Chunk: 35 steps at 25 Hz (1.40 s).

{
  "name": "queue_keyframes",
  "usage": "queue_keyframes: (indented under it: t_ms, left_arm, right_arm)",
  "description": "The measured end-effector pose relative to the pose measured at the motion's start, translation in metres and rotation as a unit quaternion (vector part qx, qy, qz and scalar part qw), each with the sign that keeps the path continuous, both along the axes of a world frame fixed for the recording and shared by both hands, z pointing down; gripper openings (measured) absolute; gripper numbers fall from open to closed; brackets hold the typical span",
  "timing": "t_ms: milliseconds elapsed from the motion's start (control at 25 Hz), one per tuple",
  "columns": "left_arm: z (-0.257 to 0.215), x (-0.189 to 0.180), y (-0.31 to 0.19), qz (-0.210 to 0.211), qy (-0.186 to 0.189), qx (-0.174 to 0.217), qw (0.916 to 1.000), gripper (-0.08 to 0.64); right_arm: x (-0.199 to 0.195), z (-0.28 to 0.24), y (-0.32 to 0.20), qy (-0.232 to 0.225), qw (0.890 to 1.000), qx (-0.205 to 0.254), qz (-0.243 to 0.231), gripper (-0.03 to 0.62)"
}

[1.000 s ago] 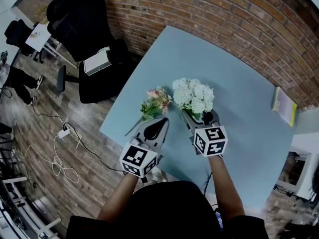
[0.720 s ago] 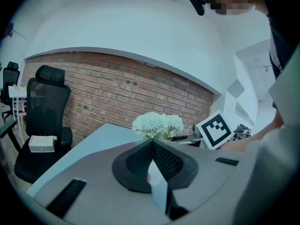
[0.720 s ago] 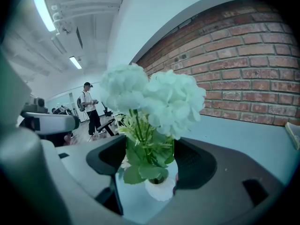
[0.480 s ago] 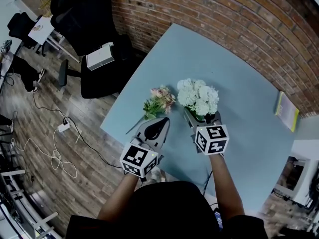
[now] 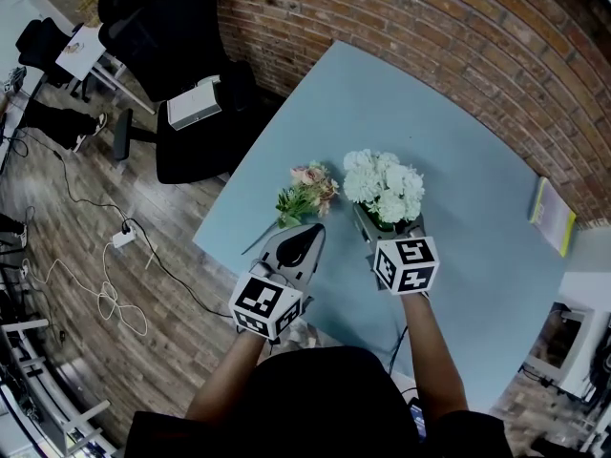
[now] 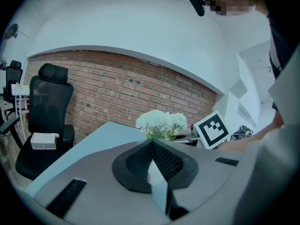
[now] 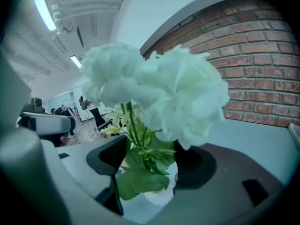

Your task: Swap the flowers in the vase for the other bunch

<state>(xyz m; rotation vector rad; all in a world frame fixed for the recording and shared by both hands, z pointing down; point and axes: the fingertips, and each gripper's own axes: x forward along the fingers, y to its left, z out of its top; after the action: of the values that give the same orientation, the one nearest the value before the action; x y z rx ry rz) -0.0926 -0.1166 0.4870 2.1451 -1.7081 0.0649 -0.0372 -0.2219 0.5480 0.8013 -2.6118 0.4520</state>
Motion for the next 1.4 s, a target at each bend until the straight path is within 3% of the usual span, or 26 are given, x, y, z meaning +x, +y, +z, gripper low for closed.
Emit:
queue_keyframes:
  t_ms: [920,1400]
  left_arm:
    - [0.0011,-0.0063,-0.0001,-0.011,0.006,-0.003,0.9999,0.006]
    - [0.0005,-0.0064,-0.0005,-0.012,0.008,-0.003,0.9999,0.006]
  right_arm:
    - [-0.0057,0.0047,-0.0025,0.011,1.000,0.018,-0.013,0.300]
    - [-0.0049,0.0027,-0.0037,0.024,0.999,0.034,-0.010,0.200]
